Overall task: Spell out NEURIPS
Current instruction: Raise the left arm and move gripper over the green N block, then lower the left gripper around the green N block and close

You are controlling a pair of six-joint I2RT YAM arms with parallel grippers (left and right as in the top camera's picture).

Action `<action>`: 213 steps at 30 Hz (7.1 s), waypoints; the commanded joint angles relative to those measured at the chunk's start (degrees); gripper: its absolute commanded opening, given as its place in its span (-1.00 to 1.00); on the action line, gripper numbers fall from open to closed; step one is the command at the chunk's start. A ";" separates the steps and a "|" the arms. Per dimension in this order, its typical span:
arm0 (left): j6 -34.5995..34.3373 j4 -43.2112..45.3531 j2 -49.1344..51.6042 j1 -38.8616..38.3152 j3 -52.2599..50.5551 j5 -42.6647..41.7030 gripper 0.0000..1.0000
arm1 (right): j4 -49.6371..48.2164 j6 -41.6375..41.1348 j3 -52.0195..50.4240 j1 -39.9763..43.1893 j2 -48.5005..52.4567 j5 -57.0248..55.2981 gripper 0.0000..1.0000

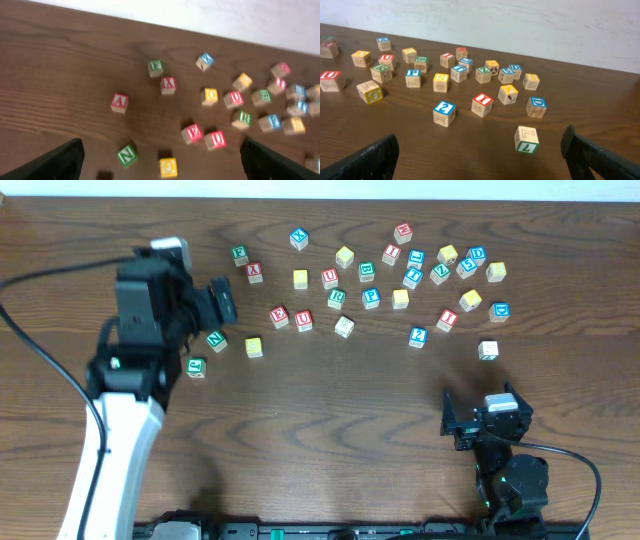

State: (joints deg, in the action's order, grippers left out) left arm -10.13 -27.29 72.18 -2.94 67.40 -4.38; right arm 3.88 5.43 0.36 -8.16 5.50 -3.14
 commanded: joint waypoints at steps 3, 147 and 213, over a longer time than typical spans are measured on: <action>-3.76 -3.43 4.50 2.82 9.09 0.46 0.97 | 0.22 -0.24 -0.04 0.31 -0.24 0.13 0.99; -20.44 -15.98 35.76 -0.22 8.61 3.48 0.72 | 0.22 -0.24 -0.04 0.31 -0.24 0.13 0.98; -16.02 -9.33 35.39 2.89 3.80 -2.49 0.27 | 0.22 -0.24 -0.04 0.31 -0.24 0.13 0.99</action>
State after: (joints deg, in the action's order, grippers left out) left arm -26.74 -36.77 108.62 -0.10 71.44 -7.18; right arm 3.86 5.43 0.36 -8.16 5.50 -3.16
